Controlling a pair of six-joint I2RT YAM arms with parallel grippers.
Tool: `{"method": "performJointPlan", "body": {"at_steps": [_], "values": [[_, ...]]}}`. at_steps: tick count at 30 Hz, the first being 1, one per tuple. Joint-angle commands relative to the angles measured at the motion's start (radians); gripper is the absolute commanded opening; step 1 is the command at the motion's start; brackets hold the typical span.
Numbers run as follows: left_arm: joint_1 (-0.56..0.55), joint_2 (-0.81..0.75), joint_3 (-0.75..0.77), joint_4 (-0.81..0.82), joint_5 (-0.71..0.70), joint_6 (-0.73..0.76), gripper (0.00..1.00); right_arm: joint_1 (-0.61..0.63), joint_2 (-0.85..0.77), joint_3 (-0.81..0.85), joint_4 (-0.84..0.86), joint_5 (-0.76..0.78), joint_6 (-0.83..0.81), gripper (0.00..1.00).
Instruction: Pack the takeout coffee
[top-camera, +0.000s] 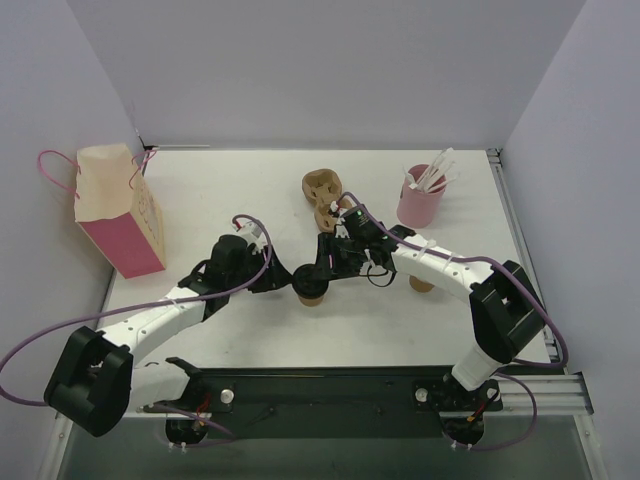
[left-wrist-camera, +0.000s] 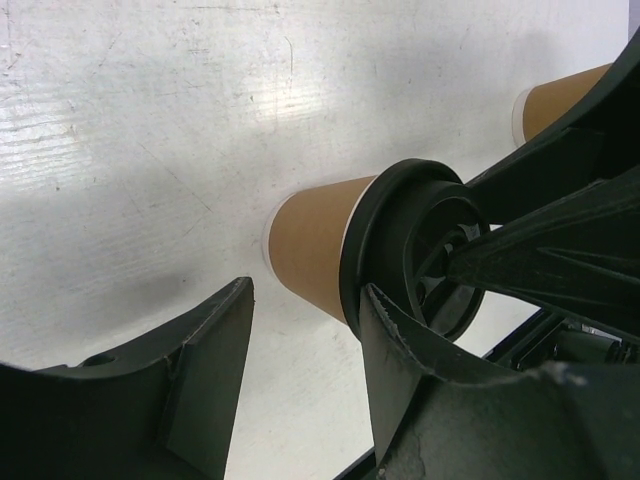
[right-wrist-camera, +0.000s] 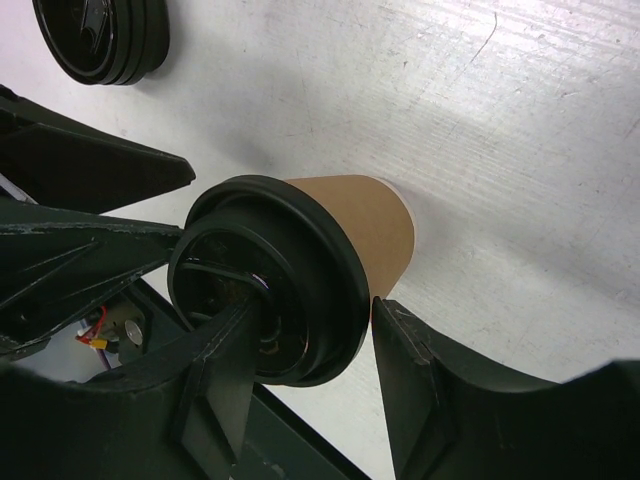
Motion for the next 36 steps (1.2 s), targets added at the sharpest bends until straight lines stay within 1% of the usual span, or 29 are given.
{"method": "performJointPlan", "body": {"at_steps": [1, 3, 6, 9, 11, 14, 17, 18, 20, 21, 22, 23, 24, 26, 30, 31, 34, 35, 36], "values": [[0.003, 0.027, -0.009, -0.025, -0.058, -0.003, 0.56, 0.003, 0.006, -0.011, -0.017, 0.012, -0.016, 0.48], [0.003, 0.036, -0.003, -0.106, -0.134, -0.011, 0.55, 0.0, 0.012, -0.025, -0.016, 0.022, -0.024, 0.47], [0.002, 0.062, -0.053, -0.114, -0.202, -0.003, 0.54, -0.007, 0.021, -0.071, 0.013, 0.012, -0.021, 0.47], [-0.003, 0.096, -0.073, -0.136, -0.224, -0.005, 0.54, -0.009, 0.017, -0.108, 0.039, 0.009, -0.016, 0.47], [-0.018, 0.091, -0.095, -0.113, -0.224, -0.02, 0.54, -0.009, 0.012, -0.11, 0.039, 0.009, -0.016, 0.46], [-0.034, 0.081, -0.093, -0.126, -0.224, -0.028, 0.54, -0.015, 0.0, -0.094, 0.03, 0.009, -0.016, 0.46], [-0.035, 0.042, -0.081, -0.154, -0.213, -0.039, 0.55, -0.02, -0.018, -0.073, 0.006, 0.009, -0.023, 0.46], [-0.034, -0.002, -0.078, -0.151, -0.205, -0.037, 0.55, -0.018, -0.026, -0.055, 0.0, 0.01, -0.024, 0.46], [-0.034, -0.051, -0.054, -0.156, -0.175, -0.034, 0.56, -0.023, -0.035, -0.035, -0.019, 0.007, -0.027, 0.46], [-0.029, -0.083, -0.032, -0.183, -0.175, -0.028, 0.58, -0.023, -0.037, -0.009, -0.022, 0.0, -0.029, 0.46], [-0.029, -0.093, 0.01, -0.2, -0.176, -0.017, 0.59, -0.024, -0.04, 0.002, -0.031, -0.005, -0.03, 0.47], [-0.027, -0.099, 0.038, -0.22, -0.188, 0.004, 0.61, -0.026, -0.048, 0.018, -0.034, -0.008, -0.032, 0.48], [-0.023, -0.102, 0.061, -0.258, -0.193, 0.013, 0.62, -0.027, -0.049, 0.03, -0.04, -0.013, -0.03, 0.49], [-0.018, -0.101, 0.121, -0.283, -0.191, 0.038, 0.64, -0.027, -0.055, 0.071, -0.06, -0.014, -0.038, 0.52], [-0.015, -0.102, 0.196, -0.34, -0.196, 0.063, 0.67, -0.02, -0.063, 0.127, -0.112, 0.016, -0.067, 0.58], [-0.014, -0.107, 0.209, -0.353, -0.199, 0.076, 0.68, -0.015, -0.066, 0.142, -0.137, 0.054, -0.075, 0.6], [-0.014, -0.136, 0.276, -0.422, -0.246, 0.131, 0.7, 0.029, -0.074, 0.174, -0.184, 0.142, -0.098, 0.64], [-0.014, -0.159, 0.294, -0.473, -0.265, 0.148, 0.7, 0.042, -0.072, 0.183, -0.195, 0.197, -0.101, 0.66], [-0.012, -0.171, 0.327, -0.499, -0.291, 0.164, 0.72, 0.072, -0.069, 0.191, -0.214, 0.22, -0.111, 0.7]]}}
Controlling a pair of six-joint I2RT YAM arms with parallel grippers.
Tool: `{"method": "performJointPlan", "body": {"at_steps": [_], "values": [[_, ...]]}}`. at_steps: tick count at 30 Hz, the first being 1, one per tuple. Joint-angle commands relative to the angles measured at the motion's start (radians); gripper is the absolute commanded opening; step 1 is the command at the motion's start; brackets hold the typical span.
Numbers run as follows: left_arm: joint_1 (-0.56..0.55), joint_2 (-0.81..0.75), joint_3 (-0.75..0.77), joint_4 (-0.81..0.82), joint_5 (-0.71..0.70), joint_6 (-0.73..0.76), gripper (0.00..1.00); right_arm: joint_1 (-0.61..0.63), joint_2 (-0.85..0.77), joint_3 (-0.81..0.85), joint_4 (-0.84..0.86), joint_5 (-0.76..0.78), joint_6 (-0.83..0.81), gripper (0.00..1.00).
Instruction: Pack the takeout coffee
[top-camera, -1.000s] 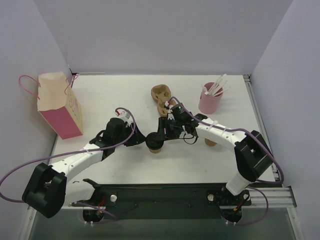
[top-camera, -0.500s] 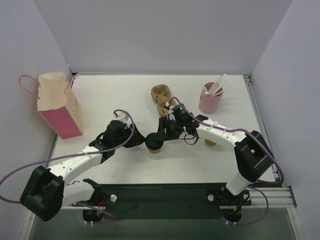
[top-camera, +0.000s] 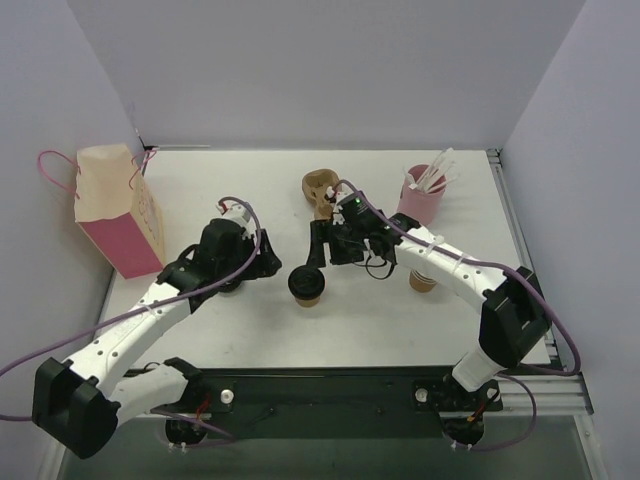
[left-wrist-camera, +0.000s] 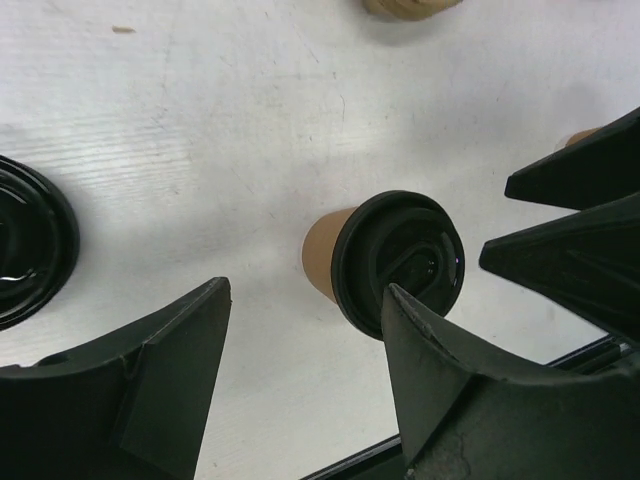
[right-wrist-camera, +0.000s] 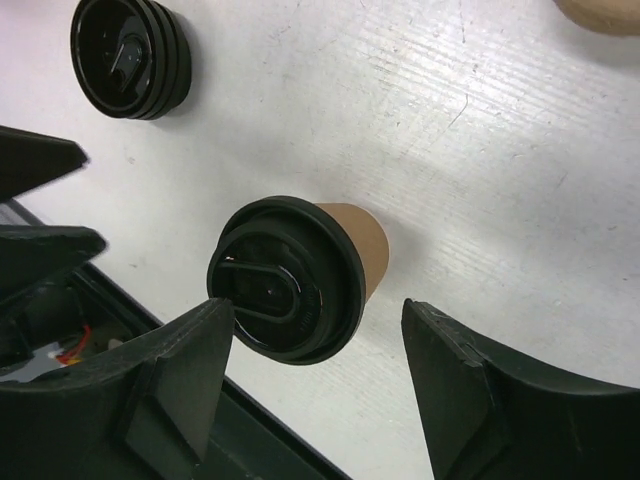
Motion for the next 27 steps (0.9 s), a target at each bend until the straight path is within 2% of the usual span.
{"method": "performJointPlan", "body": {"at_steps": [1, 7, 11, 16, 20, 27], "values": [[0.008, -0.084, 0.127, -0.159, -0.135, 0.132, 0.72, 0.085, -0.039, 0.074, -0.116, 0.173, -0.051, 0.71], [0.011, -0.248, 0.124, -0.269, -0.24, 0.275, 0.8, 0.177, 0.01, 0.148, -0.176, 0.317, -0.071, 0.75], [0.011, -0.352, 0.056, -0.289, -0.292, 0.292, 0.84, 0.217, 0.046, 0.194, -0.207, 0.377, -0.084, 0.77], [0.011, -0.389, 0.053, -0.276, -0.318, 0.3, 0.85, 0.247, 0.094, 0.234, -0.23, 0.397, -0.087, 0.8], [0.012, -0.388, 0.055, -0.276, -0.314, 0.301, 0.85, 0.262, 0.12, 0.253, -0.25, 0.438, -0.093, 0.81], [0.012, -0.417, 0.048, -0.263, -0.308, 0.309, 0.85, 0.277, 0.175, 0.29, -0.267, 0.423, -0.087, 0.8]]}}
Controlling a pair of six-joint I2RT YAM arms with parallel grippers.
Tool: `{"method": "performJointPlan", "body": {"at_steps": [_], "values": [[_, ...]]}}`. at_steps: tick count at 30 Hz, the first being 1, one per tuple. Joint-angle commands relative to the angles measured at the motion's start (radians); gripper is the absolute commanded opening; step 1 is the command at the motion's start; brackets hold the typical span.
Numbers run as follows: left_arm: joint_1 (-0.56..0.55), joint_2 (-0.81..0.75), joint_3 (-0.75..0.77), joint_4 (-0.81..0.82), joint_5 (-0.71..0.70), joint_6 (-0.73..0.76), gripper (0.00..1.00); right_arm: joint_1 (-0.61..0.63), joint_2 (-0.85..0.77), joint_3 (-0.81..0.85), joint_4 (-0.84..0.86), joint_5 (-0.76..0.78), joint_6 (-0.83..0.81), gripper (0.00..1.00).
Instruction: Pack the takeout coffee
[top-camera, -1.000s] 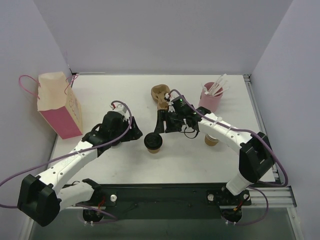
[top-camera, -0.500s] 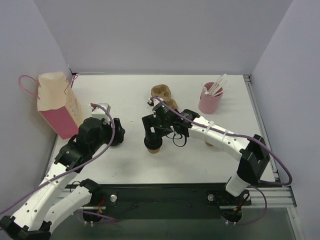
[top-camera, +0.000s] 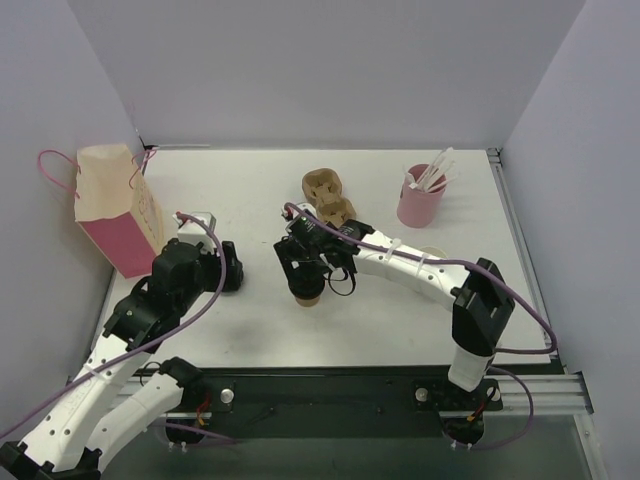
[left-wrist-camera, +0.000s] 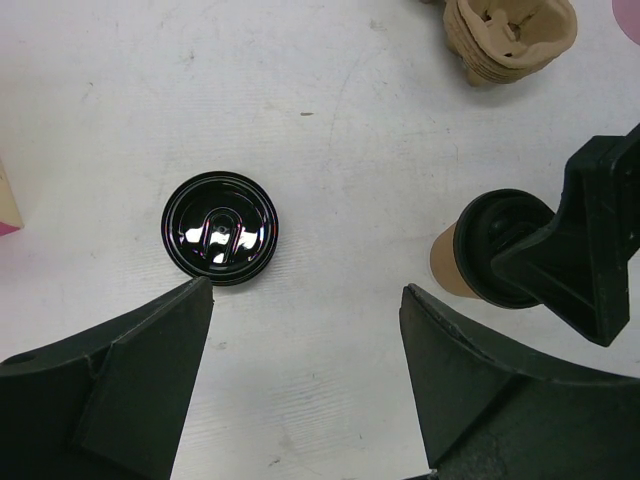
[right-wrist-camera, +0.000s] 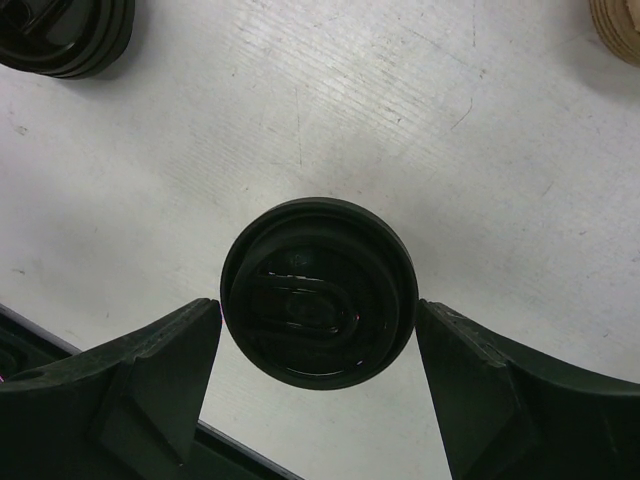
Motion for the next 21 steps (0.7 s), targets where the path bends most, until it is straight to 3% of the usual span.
{"method": "performJointPlan", "body": {"at_steps": [1, 7, 21], "values": [[0.007, -0.029, -0.002, 0.019, -0.016, 0.022, 0.86, 0.017, 0.024, 0.055, -0.043, 0.023, -0.002, 0.8], [0.007, -0.031, -0.002, 0.017, -0.033, 0.025, 0.86, 0.031, 0.056, 0.058, -0.056, 0.046, 0.011, 0.79], [0.007, -0.032, 0.001, 0.011, -0.059, 0.022, 0.86, 0.063, 0.111, -0.053, -0.089, 0.146, 0.053, 0.64]]}}
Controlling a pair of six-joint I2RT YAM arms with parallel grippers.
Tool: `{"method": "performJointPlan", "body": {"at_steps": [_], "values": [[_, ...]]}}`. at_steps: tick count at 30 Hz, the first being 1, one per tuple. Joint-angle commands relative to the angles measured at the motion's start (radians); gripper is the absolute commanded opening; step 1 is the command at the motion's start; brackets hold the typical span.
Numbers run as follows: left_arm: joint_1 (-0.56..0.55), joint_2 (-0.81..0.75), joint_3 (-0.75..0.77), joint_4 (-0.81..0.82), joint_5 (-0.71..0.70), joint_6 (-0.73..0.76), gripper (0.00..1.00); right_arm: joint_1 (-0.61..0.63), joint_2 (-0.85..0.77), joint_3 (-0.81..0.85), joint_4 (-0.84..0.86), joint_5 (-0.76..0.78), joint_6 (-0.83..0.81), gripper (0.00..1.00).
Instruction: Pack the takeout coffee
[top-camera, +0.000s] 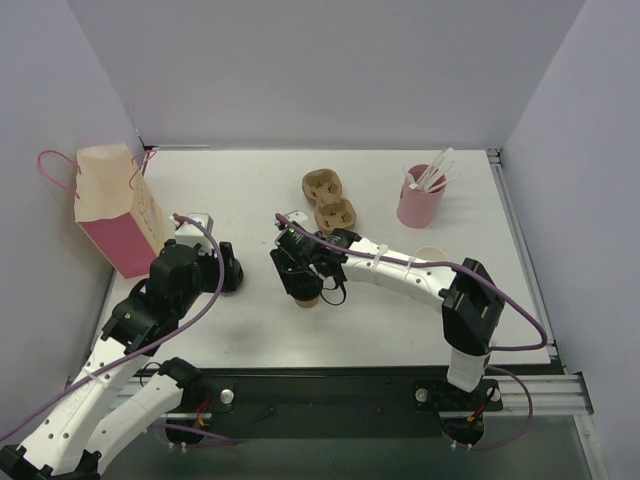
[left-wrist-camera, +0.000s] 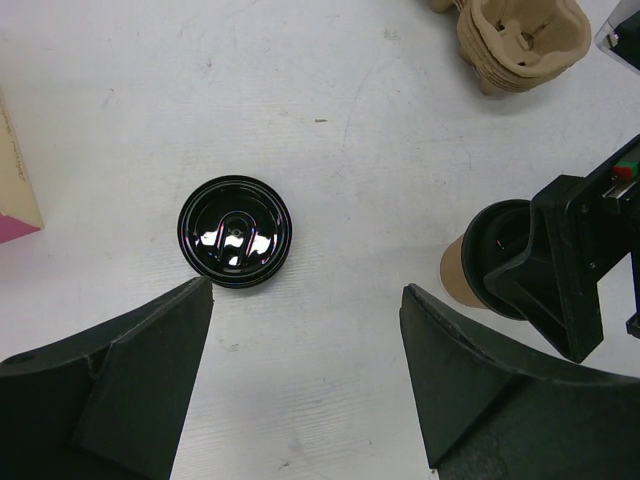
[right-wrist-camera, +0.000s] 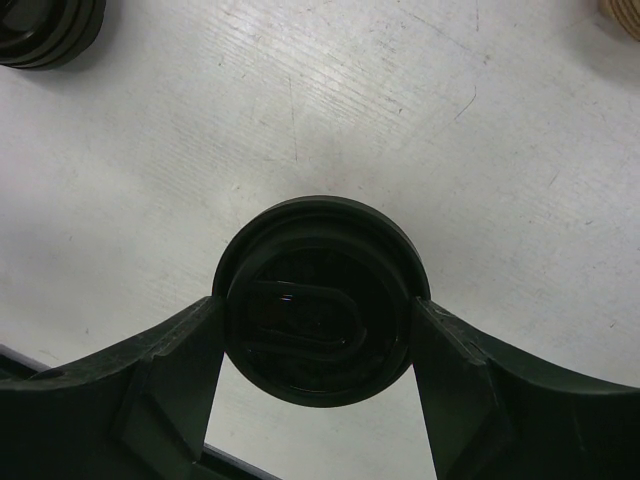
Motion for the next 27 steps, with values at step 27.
{"method": "performJointPlan", "body": {"at_steps": [27], "values": [[0.007, -0.044, 0.002, 0.01, -0.051, 0.001, 0.86, -0.444, -0.179, -0.287, 0.063, 0.099, -0.017, 0.64]]}}
